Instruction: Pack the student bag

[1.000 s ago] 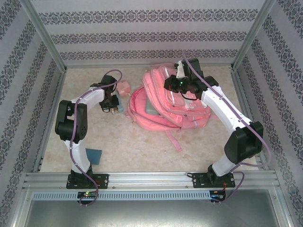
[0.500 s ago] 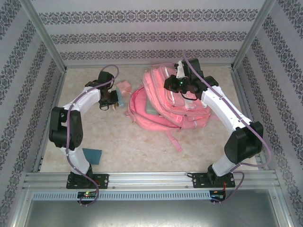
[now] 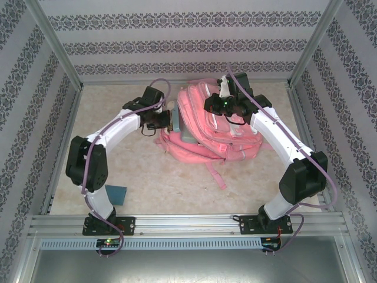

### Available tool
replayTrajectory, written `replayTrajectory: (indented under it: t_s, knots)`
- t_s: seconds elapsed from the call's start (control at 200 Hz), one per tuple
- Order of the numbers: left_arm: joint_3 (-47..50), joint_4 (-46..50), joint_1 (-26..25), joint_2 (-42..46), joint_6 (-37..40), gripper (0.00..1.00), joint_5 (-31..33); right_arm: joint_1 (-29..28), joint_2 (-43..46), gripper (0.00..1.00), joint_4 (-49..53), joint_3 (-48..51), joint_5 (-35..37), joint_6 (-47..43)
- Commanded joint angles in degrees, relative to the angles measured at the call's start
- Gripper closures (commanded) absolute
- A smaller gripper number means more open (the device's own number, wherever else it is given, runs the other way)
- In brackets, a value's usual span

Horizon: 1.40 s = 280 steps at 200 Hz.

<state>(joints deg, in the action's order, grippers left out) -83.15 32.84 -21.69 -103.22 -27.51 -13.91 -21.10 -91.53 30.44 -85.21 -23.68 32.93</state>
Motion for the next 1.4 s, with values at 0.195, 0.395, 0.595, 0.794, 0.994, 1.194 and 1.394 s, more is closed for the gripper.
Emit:
replayTrajectory:
  t_s: [0.195, 0.395, 0.595, 0.794, 0.994, 1.194, 1.394]
  knots:
    - [-3.88, 0.57, -0.99, -8.22, 0.59, 1.0, 1.75, 0.01, 2.27, 1.0, -4.64, -1.36, -3.89, 0.49]
    - [-3.28, 3.84, -1.0, -8.23, 0.97, 1.0, 7.62, 0.01, 2.14, 1.0, -4.6, -1.27, -3.77, 0.42]
    - [-3.56, 3.72, -0.99, -8.54, 2.59, 1.0, 5.53, -0.04, 1.55, 1.0, -5.16, -1.36, -4.12, 0.72]
    - [-5.78, 3.88, -3.18, -11.2, 2.29, 1.0, 3.8, -0.08, 1.53, 1.0, -5.13, -1.57, -4.16, 0.74]
    - [-4.96, 4.63, -3.76, -8.66, 0.95, 0.59, 5.09, -0.08, 1.65, 1.0, -4.95, -1.34, -4.09, 0.53]
    - [-1.25, 5.87, -3.53, -0.17, -0.76, 0.38, 7.92, -0.58, 1.44, 1.0, -5.46, -1.1, -4.09, 0.31]
    - [6.64, 9.16, -1.87, 9.08, -4.58, 0.17, 13.6, -1.83, 0.84, 1.0, -6.04, -1.17, -3.89, 0.12]
